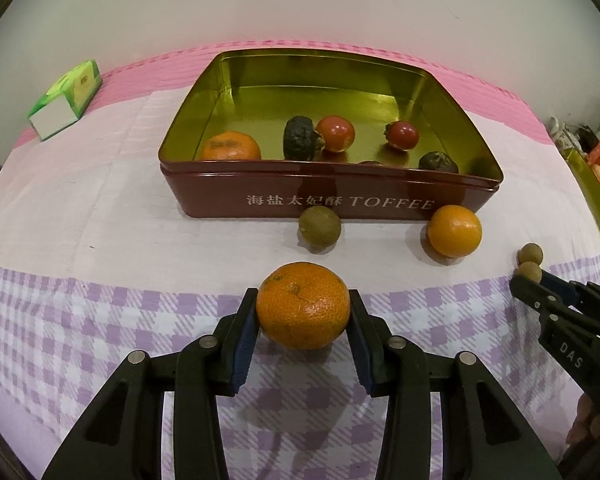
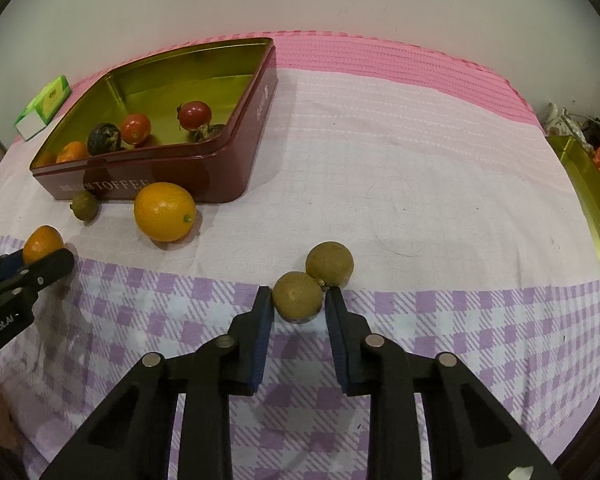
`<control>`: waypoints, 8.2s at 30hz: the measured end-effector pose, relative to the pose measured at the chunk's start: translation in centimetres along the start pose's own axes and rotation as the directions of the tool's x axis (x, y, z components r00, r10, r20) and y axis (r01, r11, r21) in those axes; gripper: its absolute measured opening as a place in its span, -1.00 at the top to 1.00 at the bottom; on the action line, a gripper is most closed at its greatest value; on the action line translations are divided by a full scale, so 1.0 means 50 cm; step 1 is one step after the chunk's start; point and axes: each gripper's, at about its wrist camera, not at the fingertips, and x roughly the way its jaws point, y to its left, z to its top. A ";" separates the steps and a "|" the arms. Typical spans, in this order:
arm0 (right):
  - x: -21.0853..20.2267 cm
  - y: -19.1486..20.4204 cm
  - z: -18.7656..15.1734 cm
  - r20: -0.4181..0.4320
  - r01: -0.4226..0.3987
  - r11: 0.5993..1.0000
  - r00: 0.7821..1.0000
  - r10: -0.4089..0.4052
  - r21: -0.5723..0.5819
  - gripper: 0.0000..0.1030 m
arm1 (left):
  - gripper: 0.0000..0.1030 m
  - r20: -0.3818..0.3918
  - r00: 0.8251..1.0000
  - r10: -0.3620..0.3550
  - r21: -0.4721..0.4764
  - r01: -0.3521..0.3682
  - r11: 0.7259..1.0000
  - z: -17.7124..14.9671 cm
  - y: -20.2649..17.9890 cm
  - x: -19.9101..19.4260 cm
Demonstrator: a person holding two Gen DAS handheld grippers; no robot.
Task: Organize fruits
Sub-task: 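Carry the mandarin and the limes over the red tin with both grippers, then lower both fruits into the tin and open both grippers, then withdraw both grippers from the tin back over the loose fruits, then grasp the yellow lemon with the right gripper, then grasp the small olive-green lime with the left gripper while the right holds the lemon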
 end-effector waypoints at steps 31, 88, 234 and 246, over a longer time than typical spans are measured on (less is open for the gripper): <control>0.004 -0.006 0.007 0.007 -0.003 1.000 1.000 0.003 0.006 0.49 | 0.16 -0.008 1.000 0.002 -0.036 -0.002 0.999 -0.003 0.023 0.005; -0.033 0.130 0.184 0.099 -0.129 0.983 0.985 0.142 -0.133 0.54 | 0.16 0.120 0.993 0.008 -0.022 -0.006 1.000 0.175 0.082 -0.024; 0.020 0.120 0.076 0.053 -0.031 0.997 0.998 0.036 -0.077 0.29 | -0.28 0.020 0.997 0.078 -0.034 -0.077 0.996 -0.028 0.088 0.011; 0.015 0.039 0.069 0.051 0.002 1.000 0.999 -0.002 -0.005 0.29 | -0.28 0.030 0.998 0.049 0.010 -0.049 0.999 0.000 0.046 0.035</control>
